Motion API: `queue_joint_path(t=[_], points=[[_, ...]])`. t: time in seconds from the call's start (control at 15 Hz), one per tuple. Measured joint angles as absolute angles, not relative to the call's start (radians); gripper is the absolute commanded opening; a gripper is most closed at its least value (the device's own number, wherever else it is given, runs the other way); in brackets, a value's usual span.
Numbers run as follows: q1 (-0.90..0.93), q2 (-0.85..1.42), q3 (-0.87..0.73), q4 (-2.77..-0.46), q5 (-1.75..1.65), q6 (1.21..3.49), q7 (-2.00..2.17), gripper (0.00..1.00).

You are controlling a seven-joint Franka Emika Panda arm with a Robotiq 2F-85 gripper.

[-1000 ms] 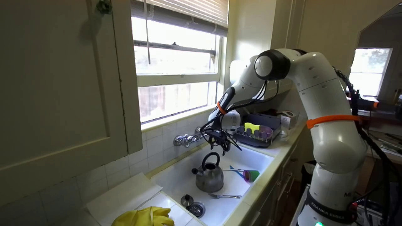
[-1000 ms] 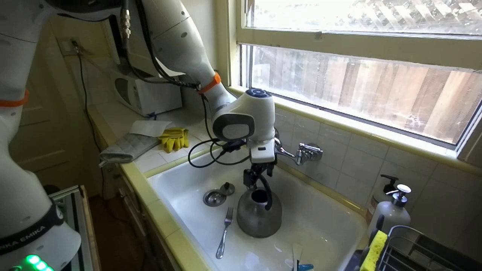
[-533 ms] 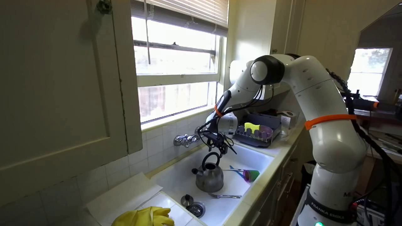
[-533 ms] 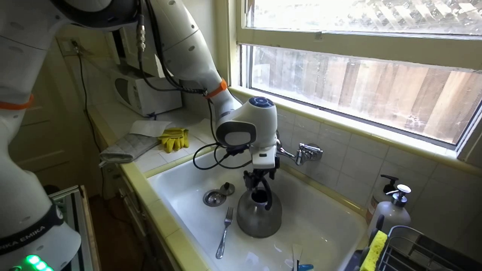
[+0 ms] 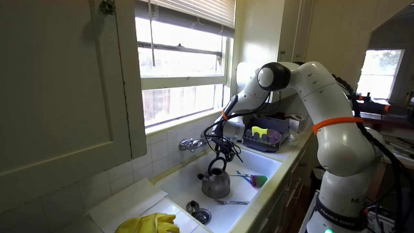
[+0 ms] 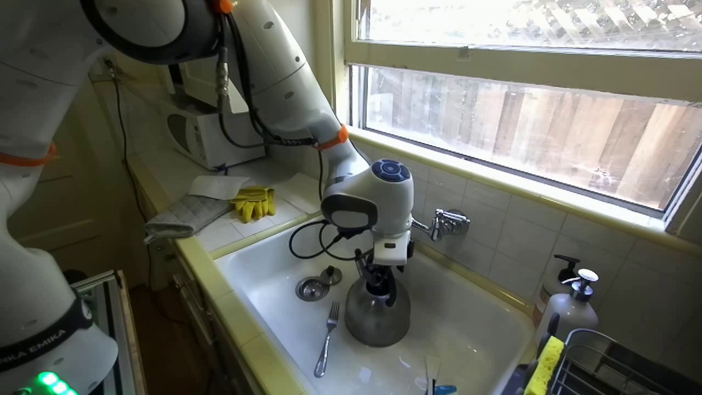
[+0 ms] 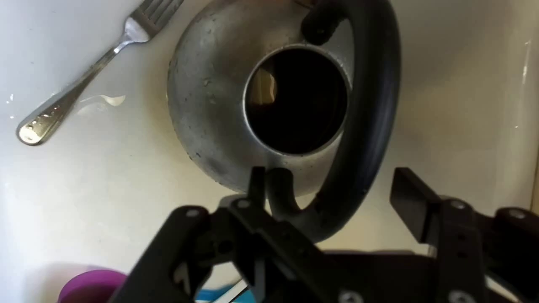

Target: Move the faucet head to the left and pour the contents of the kettle into the sink

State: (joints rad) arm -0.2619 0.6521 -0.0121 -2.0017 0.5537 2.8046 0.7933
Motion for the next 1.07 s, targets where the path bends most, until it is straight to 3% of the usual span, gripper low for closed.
queue_joint_path(t=[0.4,1.07], points=[[-0.291,0.692,0.006,-1.964,0.649,2.805,0.704,0.02],[-0.283,0.702,0.003,-1.954,0.723,2.803,0.599,0.02]])
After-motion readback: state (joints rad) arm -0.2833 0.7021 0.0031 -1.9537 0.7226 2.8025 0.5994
